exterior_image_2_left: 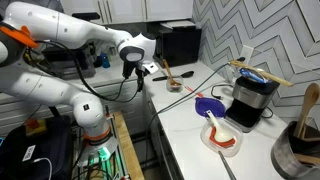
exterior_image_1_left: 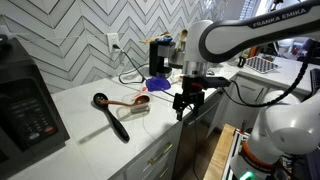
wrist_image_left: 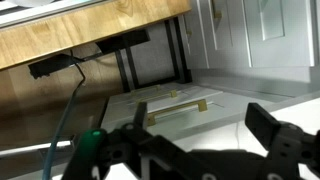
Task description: Move the wooden spoon to the right
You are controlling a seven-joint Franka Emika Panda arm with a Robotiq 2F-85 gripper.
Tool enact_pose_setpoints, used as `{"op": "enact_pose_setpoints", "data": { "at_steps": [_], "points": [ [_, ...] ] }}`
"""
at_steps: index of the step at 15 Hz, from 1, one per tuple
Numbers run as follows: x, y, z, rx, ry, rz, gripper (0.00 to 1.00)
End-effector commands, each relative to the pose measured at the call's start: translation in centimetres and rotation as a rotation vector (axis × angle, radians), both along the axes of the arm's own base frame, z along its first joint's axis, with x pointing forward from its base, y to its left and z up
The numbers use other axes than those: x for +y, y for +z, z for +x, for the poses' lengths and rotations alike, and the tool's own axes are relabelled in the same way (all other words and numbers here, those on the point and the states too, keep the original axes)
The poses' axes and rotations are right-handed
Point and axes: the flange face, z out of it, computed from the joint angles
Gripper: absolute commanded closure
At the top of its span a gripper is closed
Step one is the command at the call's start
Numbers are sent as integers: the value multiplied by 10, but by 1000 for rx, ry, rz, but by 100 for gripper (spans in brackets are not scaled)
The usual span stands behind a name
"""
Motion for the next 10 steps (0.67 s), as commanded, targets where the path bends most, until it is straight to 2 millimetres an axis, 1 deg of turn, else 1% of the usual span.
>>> {"op": "enact_pose_setpoints", "data": {
  "at_steps": [1,5,7,8,9,10],
  "points": [
    [0,-1,0,4,0,-1,0],
    [0,-3,-1,9,0,-1,0],
    [-3,6,24,-74,-76,19,0],
    [-8,16,49,-131,-133,59,0],
    [-10,22,67,-174,-171,87,0],
    [-7,26,91,-213,-207,110,0]
  ]
}}
